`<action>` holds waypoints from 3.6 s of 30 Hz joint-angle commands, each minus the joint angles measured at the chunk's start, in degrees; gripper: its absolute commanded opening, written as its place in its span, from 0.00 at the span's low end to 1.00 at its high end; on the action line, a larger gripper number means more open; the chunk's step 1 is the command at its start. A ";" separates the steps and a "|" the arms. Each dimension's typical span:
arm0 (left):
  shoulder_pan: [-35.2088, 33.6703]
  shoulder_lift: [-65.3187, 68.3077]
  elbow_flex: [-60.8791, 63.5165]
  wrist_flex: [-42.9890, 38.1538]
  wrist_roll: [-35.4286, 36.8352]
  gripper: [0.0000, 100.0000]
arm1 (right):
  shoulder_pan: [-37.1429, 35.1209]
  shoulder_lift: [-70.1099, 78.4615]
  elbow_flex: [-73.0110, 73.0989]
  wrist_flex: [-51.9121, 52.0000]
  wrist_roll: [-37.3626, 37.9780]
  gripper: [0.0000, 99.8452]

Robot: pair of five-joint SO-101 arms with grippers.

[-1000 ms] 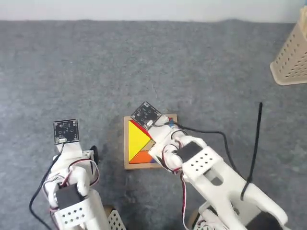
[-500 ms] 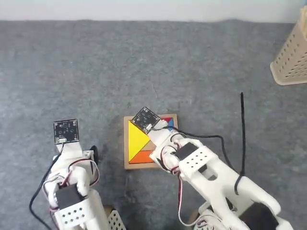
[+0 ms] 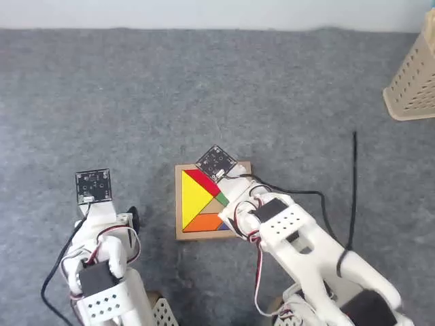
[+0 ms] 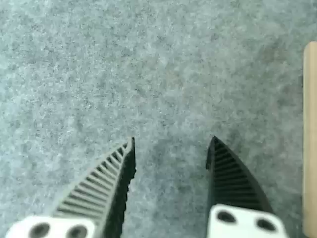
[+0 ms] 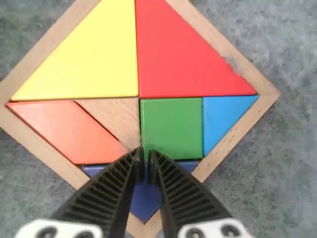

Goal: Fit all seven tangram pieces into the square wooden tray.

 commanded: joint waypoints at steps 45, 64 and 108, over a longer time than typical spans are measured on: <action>0.35 -0.70 -0.31 0.18 0.53 0.23 | 40.22 -74.51 33.76 23.96 1.05 0.01; 0.35 -0.70 -0.31 0.18 0.53 0.23 | 43.47 -77.41 33.58 39.16 1.05 0.01; 0.35 -0.70 -0.31 0.18 0.53 0.23 | 43.38 -77.49 33.58 39.25 1.05 0.01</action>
